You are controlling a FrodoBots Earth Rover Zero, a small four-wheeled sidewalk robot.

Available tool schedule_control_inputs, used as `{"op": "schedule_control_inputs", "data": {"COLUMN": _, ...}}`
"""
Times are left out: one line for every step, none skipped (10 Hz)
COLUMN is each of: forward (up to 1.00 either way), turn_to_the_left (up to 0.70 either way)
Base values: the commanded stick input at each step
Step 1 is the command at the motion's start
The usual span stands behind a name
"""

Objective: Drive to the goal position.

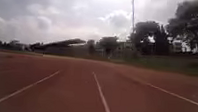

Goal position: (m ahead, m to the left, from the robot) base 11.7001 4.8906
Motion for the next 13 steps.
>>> {"op": "schedule_control_inputs", "data": {"forward": 0.45, "turn_to_the_left": 0.00}}
{"op": "schedule_control_inputs", "data": {"forward": 0.45, "turn_to_the_left": 0.00}}
{"op": "schedule_control_inputs", "data": {"forward": 0.45, "turn_to_the_left": 0.00}}
{"op": "schedule_control_inputs", "data": {"forward": 0.45, "turn_to_the_left": 0.00}}
{"op": "schedule_control_inputs", "data": {"forward": 0.45, "turn_to_the_left": 0.00}}
{"op": "schedule_control_inputs", "data": {"forward": 0.45, "turn_to_the_left": 0.00}}
{"op": "schedule_control_inputs", "data": {"forward": 0.45, "turn_to_the_left": 0.00}}
{"op": "schedule_control_inputs", "data": {"forward": 0.45, "turn_to_the_left": 0.00}}
{"op": "schedule_control_inputs", "data": {"forward": 0.45, "turn_to_the_left": 0.00}}
{"op": "schedule_control_inputs", "data": {"forward": 0.45, "turn_to_the_left": 0.00}}
{"op": "schedule_control_inputs", "data": {"forward": 0.45, "turn_to_the_left": 0.00}}
{"op": "schedule_control_inputs", "data": {"forward": 0.45, "turn_to_the_left": 0.00}}
{"op": "schedule_control_inputs", "data": {"forward": 0.45, "turn_to_the_left": 0.00}}
